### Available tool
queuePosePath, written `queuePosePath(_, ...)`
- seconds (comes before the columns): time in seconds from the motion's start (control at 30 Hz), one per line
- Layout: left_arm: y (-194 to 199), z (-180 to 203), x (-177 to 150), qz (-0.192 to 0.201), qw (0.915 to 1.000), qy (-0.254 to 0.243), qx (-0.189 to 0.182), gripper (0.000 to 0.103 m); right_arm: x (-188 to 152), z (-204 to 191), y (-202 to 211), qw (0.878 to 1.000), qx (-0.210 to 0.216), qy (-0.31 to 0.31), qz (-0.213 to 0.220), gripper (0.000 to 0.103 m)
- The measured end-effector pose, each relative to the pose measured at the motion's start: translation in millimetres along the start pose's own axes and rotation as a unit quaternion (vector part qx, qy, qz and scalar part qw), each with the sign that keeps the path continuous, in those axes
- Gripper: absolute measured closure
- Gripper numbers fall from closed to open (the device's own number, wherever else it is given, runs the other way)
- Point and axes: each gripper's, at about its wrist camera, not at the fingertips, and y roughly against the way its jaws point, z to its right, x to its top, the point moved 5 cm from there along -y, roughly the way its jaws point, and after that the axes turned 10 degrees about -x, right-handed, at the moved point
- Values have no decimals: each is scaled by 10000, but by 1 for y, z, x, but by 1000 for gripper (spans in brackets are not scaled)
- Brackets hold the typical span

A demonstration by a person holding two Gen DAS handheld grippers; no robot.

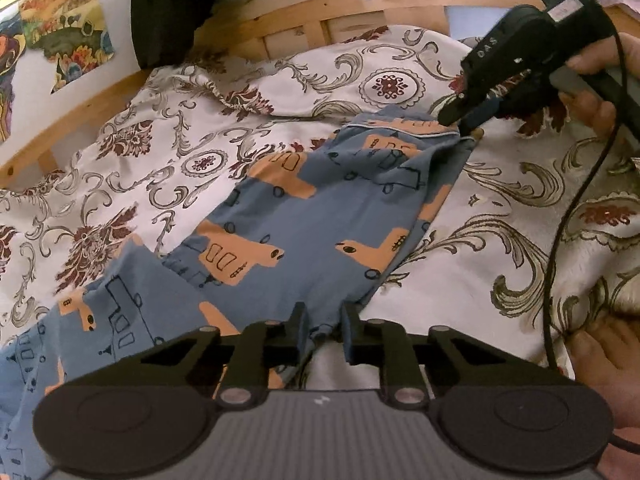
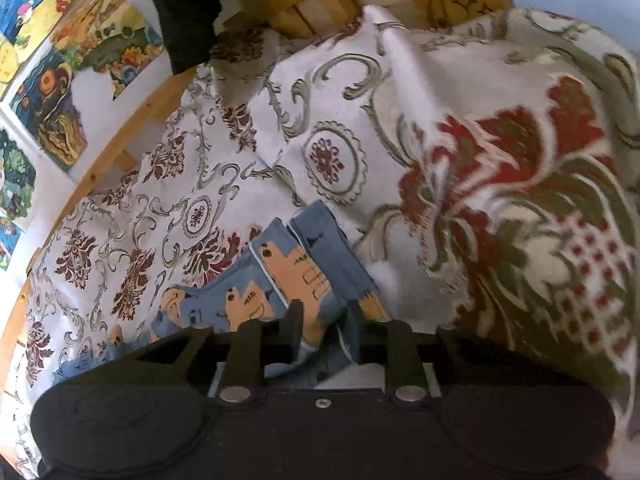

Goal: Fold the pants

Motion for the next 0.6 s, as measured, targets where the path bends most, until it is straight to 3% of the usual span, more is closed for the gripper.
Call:
queuePosePath(0.23,1,-8,-1,80,9989,435,-156,92,5,-1,-10,9996,85,-187,-175,65)
queuePosePath(0.27,1,-9,-1,88,9986,488,-168,93,6,-2,-13,9997,77,-176,-166,67)
queuePosePath(0.33,1,-11,-1,106,9982,565,-187,94,10,-5,-18,9999,-86,-47,-82,91)
queuePosePath(0.37,2,-11,-1,117,9980,592,-188,94,12,-7,-19,9999,-107,5,-43,96)
queuePosePath(0.5,4,-13,0,173,9970,725,-200,96,25,-29,0,9962,-17,610,618,98)
queuePosePath(0.6,7,-16,1,251,9958,849,-232,97,31,-47,40,9784,-141,1396,1520,98)
